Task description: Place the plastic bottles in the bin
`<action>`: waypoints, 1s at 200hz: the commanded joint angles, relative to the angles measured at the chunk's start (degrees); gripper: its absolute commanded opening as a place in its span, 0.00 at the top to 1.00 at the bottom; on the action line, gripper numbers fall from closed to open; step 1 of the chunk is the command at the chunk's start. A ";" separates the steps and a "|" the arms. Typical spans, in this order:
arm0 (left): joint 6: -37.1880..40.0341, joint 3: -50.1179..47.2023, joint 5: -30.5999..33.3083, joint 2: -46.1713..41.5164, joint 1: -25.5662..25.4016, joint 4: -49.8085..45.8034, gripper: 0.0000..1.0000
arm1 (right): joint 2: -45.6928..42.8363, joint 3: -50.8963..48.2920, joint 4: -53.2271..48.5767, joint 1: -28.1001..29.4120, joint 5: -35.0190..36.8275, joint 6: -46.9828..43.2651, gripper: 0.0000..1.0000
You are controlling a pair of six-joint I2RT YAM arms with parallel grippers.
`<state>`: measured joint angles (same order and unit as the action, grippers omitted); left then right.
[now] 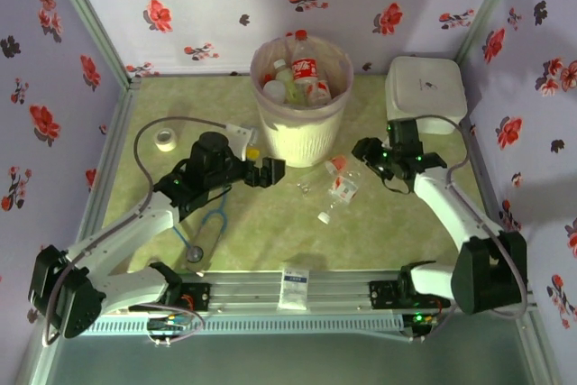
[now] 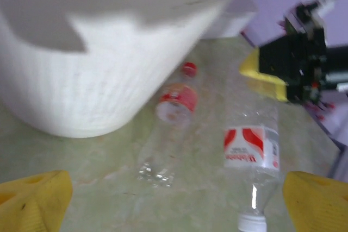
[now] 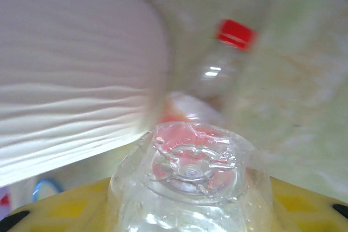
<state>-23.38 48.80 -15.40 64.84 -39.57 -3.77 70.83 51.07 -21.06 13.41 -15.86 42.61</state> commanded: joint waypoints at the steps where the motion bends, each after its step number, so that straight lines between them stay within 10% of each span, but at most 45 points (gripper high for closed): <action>1: 5.57 2.76 -11.15 -1.11 -1.18 -2.55 0.00 | -3.37 3.67 6.75 3.48 -8.86 -6.29 0.52; 137: 6.54 4.92 -4.89 8.46 -8.48 7.41 0.01 | -1.78 7.28 30.29 19.87 -9.98 -11.28 0.58; 176: 7.12 3.45 -1.85 7.17 -8.59 8.80 0.43 | -1.40 7.20 29.47 19.90 -9.56 -11.36 0.58; 200: 7.46 2.73 -0.75 6.56 -8.59 9.31 0.46 | -0.82 7.45 29.04 19.90 -9.37 -10.85 0.57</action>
<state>-17.56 52.23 -18.83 73.25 -47.86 2.59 69.04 57.93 6.66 32.95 -24.86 31.66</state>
